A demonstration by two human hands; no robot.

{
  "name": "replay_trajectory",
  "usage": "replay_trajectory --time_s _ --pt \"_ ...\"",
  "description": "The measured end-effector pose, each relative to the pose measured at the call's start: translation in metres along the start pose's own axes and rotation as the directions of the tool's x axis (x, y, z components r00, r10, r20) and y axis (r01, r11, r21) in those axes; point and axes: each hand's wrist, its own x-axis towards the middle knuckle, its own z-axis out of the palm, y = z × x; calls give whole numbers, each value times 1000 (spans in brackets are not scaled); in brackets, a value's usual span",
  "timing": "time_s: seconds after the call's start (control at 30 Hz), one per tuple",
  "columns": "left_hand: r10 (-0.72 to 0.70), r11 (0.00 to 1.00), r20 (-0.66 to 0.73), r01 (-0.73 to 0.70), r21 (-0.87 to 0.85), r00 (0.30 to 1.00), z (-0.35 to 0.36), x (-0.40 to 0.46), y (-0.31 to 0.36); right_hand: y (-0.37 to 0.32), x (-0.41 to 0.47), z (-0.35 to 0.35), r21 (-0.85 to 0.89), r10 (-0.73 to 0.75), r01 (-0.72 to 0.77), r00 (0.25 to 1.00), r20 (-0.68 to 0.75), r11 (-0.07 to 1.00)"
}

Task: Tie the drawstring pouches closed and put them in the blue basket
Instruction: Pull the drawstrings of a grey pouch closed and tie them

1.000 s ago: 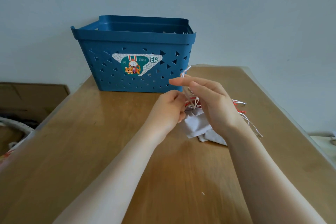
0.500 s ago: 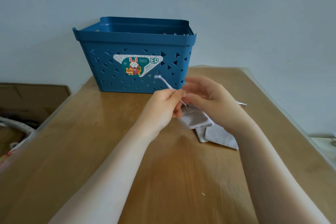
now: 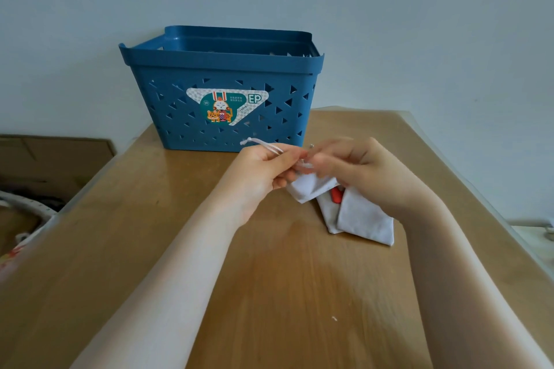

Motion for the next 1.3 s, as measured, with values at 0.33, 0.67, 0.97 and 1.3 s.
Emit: replay_trajectory --time_s 0.33,0.67,0.97,1.3 --pt "-19 999 -12 19 42 1000 -7 -2 8 6 2 4 -19 66 -66 997 50 998" --pt "8 981 86 -25 191 996 -12 -5 10 9 6 17 -147 31 -25 999 36 989" --pt "9 963 39 -20 269 999 -15 -7 13 8 1 4 40 135 -137 990 34 990" --pt "391 522 151 -354 776 908 2 -4 3 15 1 -8 253 218 -245 967 132 936"
